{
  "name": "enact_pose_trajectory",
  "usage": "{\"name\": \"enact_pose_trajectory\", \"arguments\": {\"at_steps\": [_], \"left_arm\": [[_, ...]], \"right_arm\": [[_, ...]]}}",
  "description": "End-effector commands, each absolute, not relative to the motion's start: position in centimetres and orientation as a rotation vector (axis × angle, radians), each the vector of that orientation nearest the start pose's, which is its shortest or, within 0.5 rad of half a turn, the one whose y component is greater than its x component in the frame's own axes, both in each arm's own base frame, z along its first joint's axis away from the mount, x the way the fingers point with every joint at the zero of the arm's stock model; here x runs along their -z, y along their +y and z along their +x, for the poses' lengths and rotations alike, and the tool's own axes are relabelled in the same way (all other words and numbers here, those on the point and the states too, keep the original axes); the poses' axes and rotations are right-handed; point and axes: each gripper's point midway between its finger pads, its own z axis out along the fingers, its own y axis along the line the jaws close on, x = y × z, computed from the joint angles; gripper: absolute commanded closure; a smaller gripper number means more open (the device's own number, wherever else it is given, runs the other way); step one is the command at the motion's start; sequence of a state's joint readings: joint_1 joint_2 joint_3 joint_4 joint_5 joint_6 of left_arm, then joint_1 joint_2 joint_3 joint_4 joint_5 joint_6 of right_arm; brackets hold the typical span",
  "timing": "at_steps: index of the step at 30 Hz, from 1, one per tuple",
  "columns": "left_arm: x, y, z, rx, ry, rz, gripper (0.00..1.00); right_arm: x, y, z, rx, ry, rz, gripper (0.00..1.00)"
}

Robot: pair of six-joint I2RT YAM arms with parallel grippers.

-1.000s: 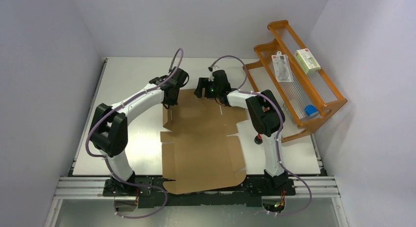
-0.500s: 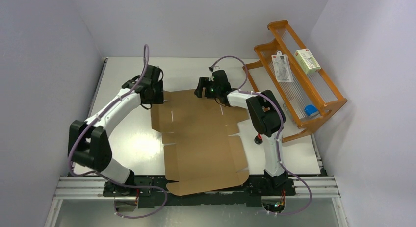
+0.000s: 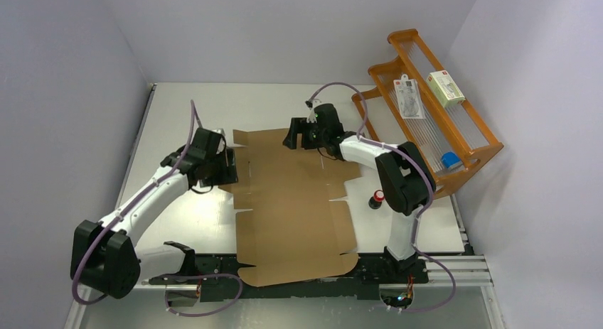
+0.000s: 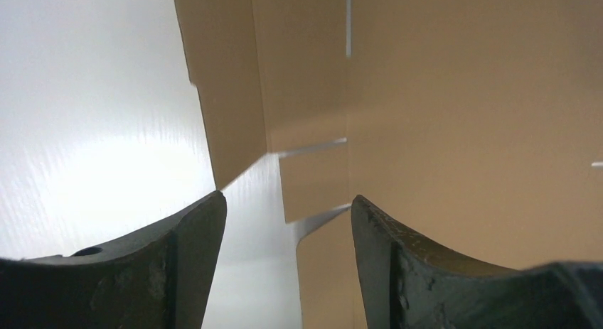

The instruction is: Fold the paper box

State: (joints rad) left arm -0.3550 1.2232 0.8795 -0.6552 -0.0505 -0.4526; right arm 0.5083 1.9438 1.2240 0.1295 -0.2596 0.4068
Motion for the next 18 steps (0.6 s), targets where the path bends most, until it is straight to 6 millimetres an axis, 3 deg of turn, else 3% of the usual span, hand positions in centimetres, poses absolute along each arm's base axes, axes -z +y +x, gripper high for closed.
{"name": "enact_pose_trajectory", "arguments": {"at_steps": [1,6,10,18], "left_arm": [[-9.7,-12.8,25.0,0.437,2.564,-0.232,0.31],[-7.9,-14.0,24.0,0.555,2.574,-0.274,0.35],[-6.4,-14.1,23.7,0.557,2.593,-0.282,0.38],[-3.3,-13.4,23.5,0.489,2.642,-0.309,0.43]], "right_arm": [[-7.7,31.5,38.0,-0.880,2.265,-0.332,0.17],[-6.6,32.7,34.0,-0.942,2.303,-0.401,0.18],[-5.4,33.4,32.0,-0.966,2.328,-0.424,0.18],[-3.6,34.5,31.4,-0.961,2.347,-0.419,0.18]]}}
